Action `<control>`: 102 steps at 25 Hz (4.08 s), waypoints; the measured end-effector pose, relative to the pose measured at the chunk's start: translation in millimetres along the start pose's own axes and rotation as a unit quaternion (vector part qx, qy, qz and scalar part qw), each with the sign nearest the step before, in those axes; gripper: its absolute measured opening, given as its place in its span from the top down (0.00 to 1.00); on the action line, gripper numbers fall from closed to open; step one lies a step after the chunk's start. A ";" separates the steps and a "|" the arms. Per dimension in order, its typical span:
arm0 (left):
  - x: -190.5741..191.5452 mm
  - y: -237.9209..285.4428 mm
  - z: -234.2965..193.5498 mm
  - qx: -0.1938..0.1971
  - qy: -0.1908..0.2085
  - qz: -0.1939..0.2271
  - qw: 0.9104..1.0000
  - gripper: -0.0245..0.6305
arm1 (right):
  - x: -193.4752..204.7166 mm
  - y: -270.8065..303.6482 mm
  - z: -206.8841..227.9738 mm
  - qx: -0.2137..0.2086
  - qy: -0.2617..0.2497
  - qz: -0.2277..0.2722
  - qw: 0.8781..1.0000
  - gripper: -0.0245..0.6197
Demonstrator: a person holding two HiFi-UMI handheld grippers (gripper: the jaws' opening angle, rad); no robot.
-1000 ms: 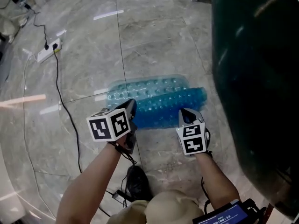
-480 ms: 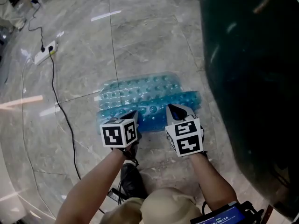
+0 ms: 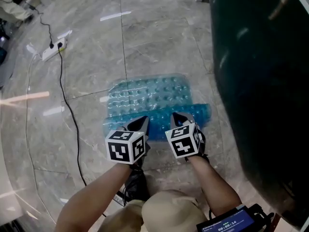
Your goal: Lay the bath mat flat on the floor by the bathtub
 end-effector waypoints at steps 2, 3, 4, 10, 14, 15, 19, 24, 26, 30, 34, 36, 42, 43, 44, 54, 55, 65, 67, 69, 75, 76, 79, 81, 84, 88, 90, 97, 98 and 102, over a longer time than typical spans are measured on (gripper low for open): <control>-5.9 1.8 -8.5 -0.014 0.011 0.001 1.000 0.95 | 15.5 -8.9 -12.1 0.001 -0.003 0.004 1.000 0.95; -7.5 4.0 -15.3 -0.020 0.007 -0.004 1.000 0.95 | 21.6 -12.5 -17.4 0.004 -0.007 0.005 1.000 0.95; -7.1 6.1 -23.4 -0.026 -0.003 -0.012 1.000 0.95 | 26.3 -15.5 -22.3 0.005 -0.010 0.006 1.000 0.95; 23.6 14.0 -43.0 -0.068 -0.025 -0.086 0.994 0.95 | 24.6 -33.9 -33.5 -0.026 -0.015 -0.004 1.000 0.95; 36.3 3.3 -27.8 -0.077 -0.008 -0.076 0.994 0.96 | -10.3 -35.9 -13.9 -0.013 -0.003 0.035 0.999 0.95; 40.2 -0.3 -25.8 -0.075 -0.014 -0.071 0.995 0.96 | -14.1 -30.5 -13.4 -0.013 -0.001 0.030 0.999 0.95; 48.5 -9.0 -19.0 -0.070 -0.038 -0.066 0.995 0.95 | -0.9 -10.3 -23.2 -0.018 -0.017 -0.020 0.999 0.95; 47.7 -21.8 -13.8 -0.041 -0.019 -0.046 0.998 0.95 | 18.4 -13.0 -35.6 -0.004 -0.029 -0.007 1.000 0.95; 35.6 -28.5 -8.9 -0.029 0.008 -0.028 0.999 0.95 | 22.4 -15.7 -36.3 -0.010 -0.023 -0.004 1.000 0.95; 18.0 -37.7 -12.3 -0.071 0.026 -0.002 0.997 0.95 | 40.7 -29.6 -44.1 -0.004 -0.012 0.002 1.000 0.95; 32.8 -35.7 -13.6 -0.123 0.061 0.042 0.990 0.95 | 49.1 -36.5 -48.7 0.005 -0.015 0.031 0.999 0.95; 49.8 -25.8 -12.8 -0.152 0.096 0.028 0.983 0.95 | 55.3 -37.5 -50.0 -0.003 -0.010 0.047 0.999 0.95; 75.5 -22.2 -14.7 -0.146 0.109 0.026 0.983 0.95 | 68.2 -44.5 -58.8 -0.004 0.012 0.046 0.999 0.95; 81.5 -29.8 -15.2 -0.134 0.101 0.033 0.985 0.95 | 70.1 -49.4 -62.6 -0.006 0.020 0.044 0.999 0.95; 87.1 -36.8 -15.5 -0.124 0.095 0.042 0.987 0.95 | 70.8 -54.5 -65.5 -0.008 0.028 0.042 0.999 0.95; 108.9 -61.6 -15.1 -0.046 0.077 0.043 0.995 0.96 | 29.4 -105.5 -86.6 -0.033 0.130 0.054 0.990 0.76; 113.8 -61.9 -15.1 -0.045 0.076 0.039 0.995 0.96 | 29.6 -107.0 -93.2 -0.024 0.130 0.051 0.990 0.85; 155.0 -87.1 -3.9 -0.041 0.051 0.075 0.995 0.95 | 61.1 -68.1 -98.1 0.055 0.127 0.015 0.990 0.95; 154.6 -100.6 1.1 -0.030 0.014 0.087 0.996 0.95 | 77.7 -66.2 -106.6 0.059 0.115 0.002 0.992 0.95; 147.8 -111.6 5.8 -0.036 -0.012 0.104 0.994 0.95 | 91.1 -78.1 -117.7 0.060 0.105 0.007 0.993 0.95; 149.8 -104.1 32.5 -0.049 -0.008 0.085 0.995 0.95 | 134.5 -112.1 -155.2 0.036 0.063 0.019 0.997 0.95; 155.6 -99.5 35.3 -0.055 -0.005 0.074 0.996 0.95 | 140.3 -115.3 -157.3 0.032 0.064 0.019 0.997 0.95; 176.8 -90.8 33.2 -0.070 0.013 0.045 0.996 0.95 | 152.4 -117.6 -161.4 0.011 0.093 0.021 0.995 0.95; 195.5 -91.7 31.3 -0.071 0.037 0.036 0.996 0.95 | 161.7 -119.4 -165.8 -0.017 0.113 0.022 0.993 0.95; 217.9 -98.7 35.3 -0.074 0.054 0.045 0.995 0.95 | 160.2 -138.2 -162.6 -0.029 0.109 0.055 0.992 0.95; 233.7 -110.6 42.1 -0.067 0.030 0.043 0.996 0.95 | 122.9 -140.9 -139.4 0.002 0.111 0.085 0.990 0.95; 240.8 -117.3 45.5 -0.062 0.014 0.040 0.997 0.95 | 117.4 -126.4 -134.1 0.001 0.118 0.054 0.992 0.95; 235.9 -138.6 59.2 -0.017 -0.022 0.016 0.999 0.95 | 143.8 -118.2 -147.0 0.009 0.077 -0.005 0.997 0.95; 230.4 -142.8 62.6 -0.010 -0.022 0.020 1.000 0.95 | 149.6 -121.4 -148.5 0.007 0.083 -0.003 0.997 0.95; 214.3 -153.7 59.2 -0.016 -0.036 0.051 0.998 0.95 | 173.2 -135.7 -163.1 0.015 0.087 0.018 0.996 0.95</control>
Point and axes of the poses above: the fingertips, and each gripper's own axes: y forward along the fingers, z to its right, x out of its underside, the point moved 9 cm from there along -y, backward along the fingers, and after that the axes turned 3 degrees about -y, right-handed, at the moved point
